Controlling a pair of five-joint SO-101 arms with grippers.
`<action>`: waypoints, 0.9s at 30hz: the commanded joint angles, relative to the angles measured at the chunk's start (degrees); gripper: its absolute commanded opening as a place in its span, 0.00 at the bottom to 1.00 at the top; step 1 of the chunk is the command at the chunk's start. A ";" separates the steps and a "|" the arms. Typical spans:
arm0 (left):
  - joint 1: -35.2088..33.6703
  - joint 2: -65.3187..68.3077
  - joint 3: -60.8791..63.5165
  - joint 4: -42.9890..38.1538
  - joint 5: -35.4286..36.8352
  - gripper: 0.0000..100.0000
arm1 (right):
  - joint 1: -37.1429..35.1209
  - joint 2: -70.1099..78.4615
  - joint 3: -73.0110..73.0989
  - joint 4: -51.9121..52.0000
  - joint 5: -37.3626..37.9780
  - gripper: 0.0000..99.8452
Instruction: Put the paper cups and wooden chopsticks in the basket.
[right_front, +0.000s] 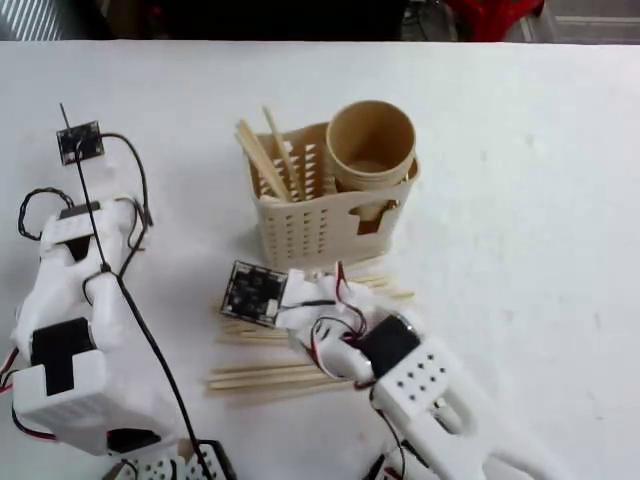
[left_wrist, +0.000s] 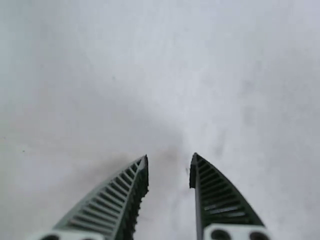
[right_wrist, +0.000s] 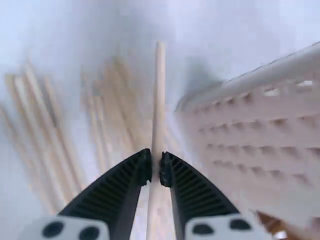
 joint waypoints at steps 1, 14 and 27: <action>0.66 -0.40 -1.32 -0.97 -0.79 0.15 | 0.31 -4.79 -12.22 -1.45 -4.75 0.02; 0.66 -0.31 -1.23 -0.97 -0.79 0.15 | 0.40 12.00 -47.21 -26.51 -7.47 0.02; 0.75 -0.31 -1.41 -0.97 -0.79 0.15 | 5.67 24.22 -51.25 -30.29 -19.52 0.02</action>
